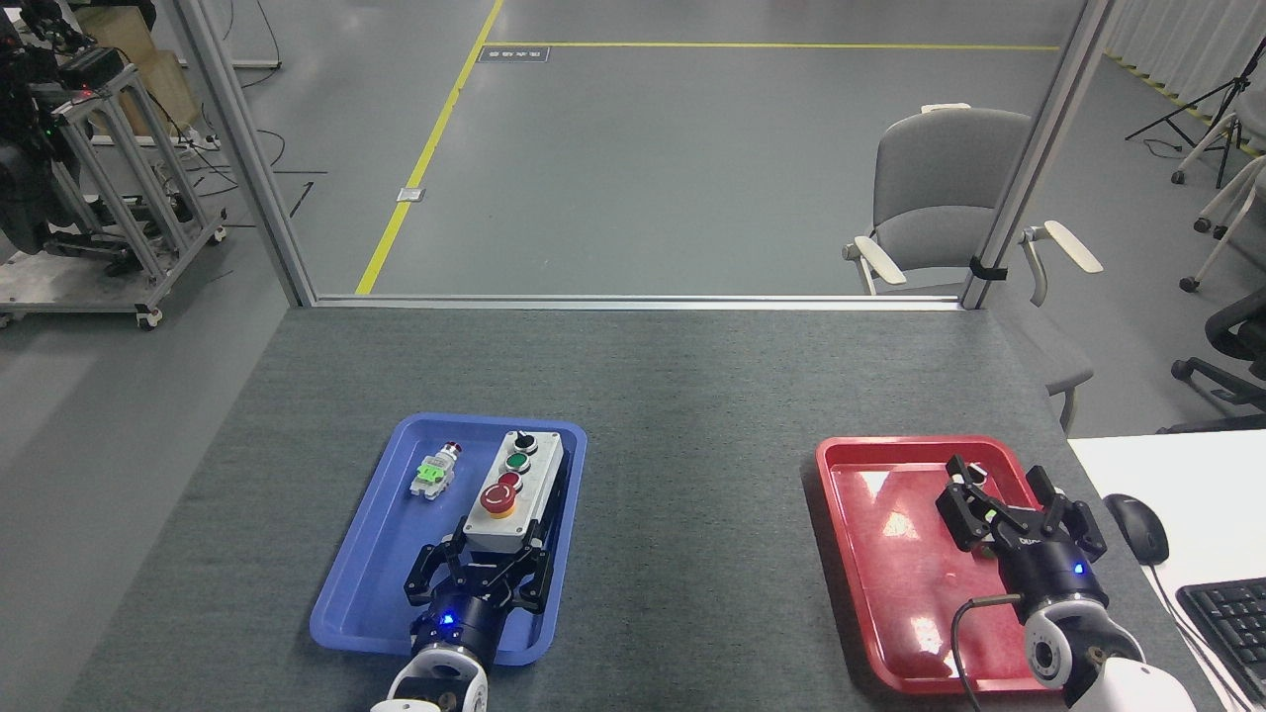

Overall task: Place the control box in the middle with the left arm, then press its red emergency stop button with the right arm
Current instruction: 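Drag the control box with the left gripper off the blue tray toward the table middle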

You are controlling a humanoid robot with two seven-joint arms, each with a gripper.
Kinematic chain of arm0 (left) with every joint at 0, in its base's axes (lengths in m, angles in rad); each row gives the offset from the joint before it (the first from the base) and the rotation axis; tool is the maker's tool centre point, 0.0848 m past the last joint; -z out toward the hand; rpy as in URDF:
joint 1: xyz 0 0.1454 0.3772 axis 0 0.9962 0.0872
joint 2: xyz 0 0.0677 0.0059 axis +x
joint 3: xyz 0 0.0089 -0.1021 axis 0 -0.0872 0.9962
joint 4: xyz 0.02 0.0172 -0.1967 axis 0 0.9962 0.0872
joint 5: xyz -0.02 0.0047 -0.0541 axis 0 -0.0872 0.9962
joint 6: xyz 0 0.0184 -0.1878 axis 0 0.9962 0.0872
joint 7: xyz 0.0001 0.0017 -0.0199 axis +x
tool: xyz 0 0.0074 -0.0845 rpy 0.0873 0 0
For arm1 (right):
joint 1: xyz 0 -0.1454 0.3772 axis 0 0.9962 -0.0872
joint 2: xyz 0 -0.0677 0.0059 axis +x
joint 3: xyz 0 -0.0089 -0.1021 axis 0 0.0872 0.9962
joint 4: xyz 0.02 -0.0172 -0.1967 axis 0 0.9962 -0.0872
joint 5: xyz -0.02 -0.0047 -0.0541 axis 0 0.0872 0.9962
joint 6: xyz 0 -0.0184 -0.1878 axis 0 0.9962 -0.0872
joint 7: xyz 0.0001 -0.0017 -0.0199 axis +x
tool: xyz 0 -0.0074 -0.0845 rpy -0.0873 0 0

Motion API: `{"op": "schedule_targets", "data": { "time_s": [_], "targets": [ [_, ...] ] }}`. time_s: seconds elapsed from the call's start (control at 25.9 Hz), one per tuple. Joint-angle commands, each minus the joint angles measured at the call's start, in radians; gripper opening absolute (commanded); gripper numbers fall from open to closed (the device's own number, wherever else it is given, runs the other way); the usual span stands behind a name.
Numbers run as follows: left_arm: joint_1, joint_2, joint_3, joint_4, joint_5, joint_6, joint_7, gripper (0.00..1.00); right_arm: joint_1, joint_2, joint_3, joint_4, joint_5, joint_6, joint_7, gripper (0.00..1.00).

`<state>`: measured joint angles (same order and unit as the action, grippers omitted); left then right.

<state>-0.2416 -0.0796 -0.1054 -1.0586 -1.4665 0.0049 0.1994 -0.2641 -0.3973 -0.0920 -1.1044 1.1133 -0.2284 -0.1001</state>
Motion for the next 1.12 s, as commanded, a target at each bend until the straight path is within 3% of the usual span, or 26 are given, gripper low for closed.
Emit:
{"op": "schedule_targets", "data": {
  "time_s": [0.0,0.31,0.5,0.85,1.08],
  "targets": [
    [-0.002,-0.005,0.001,0.000,0.034,0.012,0.045,0.00,-0.001,0.000,0.000,0.000,0.000,0.000,0.004,1.00],
    [-0.018,-0.009,0.003,-0.027,0.055,0.015,0.075,0.00,0.000,0.000,0.000,0.000,-0.001,0.000,0.004,1.00],
    [-0.019,-0.055,-0.020,-0.063,0.055,0.041,0.084,0.00,0.000,0.002,0.000,0.000,-0.001,0.000,0.004,1.00],
    [-0.100,-0.057,-0.418,-0.078,0.232,0.369,0.080,0.00,0.000,0.002,0.000,0.000,-0.001,0.000,0.004,1.00],
    [-0.127,-0.058,-0.602,-0.075,0.347,0.483,0.083,0.00,-0.001,0.002,-0.003,0.000,-0.001,0.000,0.004,1.00]
  ]
}}
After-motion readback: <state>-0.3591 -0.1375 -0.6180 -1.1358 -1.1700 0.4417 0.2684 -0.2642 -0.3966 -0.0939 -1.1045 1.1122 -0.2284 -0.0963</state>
